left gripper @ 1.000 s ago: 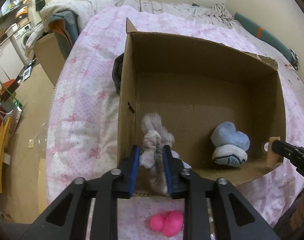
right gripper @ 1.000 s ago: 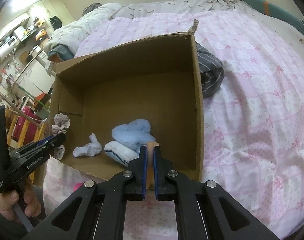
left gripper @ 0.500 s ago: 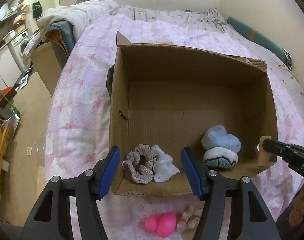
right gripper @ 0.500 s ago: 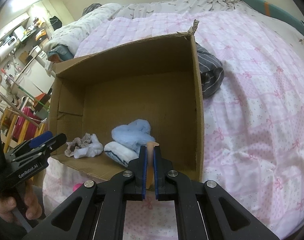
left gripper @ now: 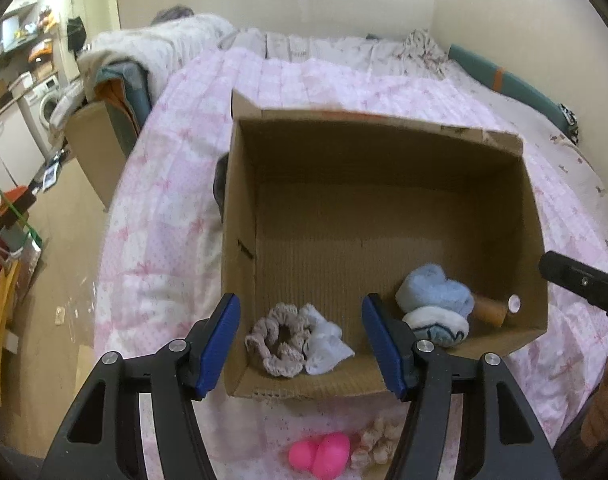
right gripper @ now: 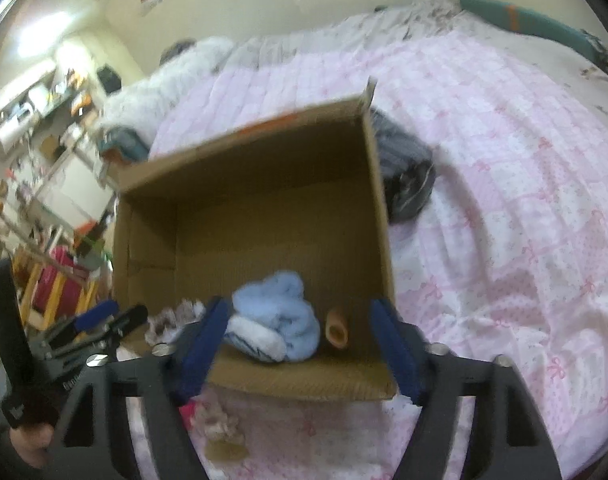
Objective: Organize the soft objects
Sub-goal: 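Lift both tools out of the box toward the pink toy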
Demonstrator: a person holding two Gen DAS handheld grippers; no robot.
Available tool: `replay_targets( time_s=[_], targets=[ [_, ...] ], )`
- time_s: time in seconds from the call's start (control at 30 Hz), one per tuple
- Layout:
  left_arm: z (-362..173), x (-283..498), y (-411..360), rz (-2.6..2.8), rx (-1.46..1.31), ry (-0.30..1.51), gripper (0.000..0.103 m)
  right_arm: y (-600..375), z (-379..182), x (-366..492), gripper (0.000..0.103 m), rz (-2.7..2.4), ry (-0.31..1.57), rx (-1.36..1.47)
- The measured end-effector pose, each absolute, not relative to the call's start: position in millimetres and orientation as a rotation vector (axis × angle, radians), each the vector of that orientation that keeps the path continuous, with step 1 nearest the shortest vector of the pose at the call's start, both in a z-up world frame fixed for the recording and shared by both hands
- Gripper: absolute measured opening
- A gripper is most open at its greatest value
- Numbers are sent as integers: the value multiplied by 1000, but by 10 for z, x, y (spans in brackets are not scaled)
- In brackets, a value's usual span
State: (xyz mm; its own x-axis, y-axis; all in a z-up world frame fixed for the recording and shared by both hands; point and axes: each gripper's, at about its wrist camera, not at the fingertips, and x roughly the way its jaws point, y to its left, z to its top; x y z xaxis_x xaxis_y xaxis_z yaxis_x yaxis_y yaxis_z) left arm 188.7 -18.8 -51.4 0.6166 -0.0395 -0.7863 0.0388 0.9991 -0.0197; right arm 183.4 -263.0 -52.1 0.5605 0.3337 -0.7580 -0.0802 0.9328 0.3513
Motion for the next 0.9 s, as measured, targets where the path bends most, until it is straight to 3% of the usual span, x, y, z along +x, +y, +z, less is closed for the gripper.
replay_targets(
  time_s=[0.57,0.7,0.9],
  targets=[
    [-346,1746,-43,-4,-4,888,60,-2620,-457,1772,79,251,944,288],
    [-203,1657,-12,11,-10,856,60,-2595,-401,1690,99,269,930,284],
    [-76,1486,106,43,-46,835,70,-2531,-302,1548,100,289,906,244]
  ],
)
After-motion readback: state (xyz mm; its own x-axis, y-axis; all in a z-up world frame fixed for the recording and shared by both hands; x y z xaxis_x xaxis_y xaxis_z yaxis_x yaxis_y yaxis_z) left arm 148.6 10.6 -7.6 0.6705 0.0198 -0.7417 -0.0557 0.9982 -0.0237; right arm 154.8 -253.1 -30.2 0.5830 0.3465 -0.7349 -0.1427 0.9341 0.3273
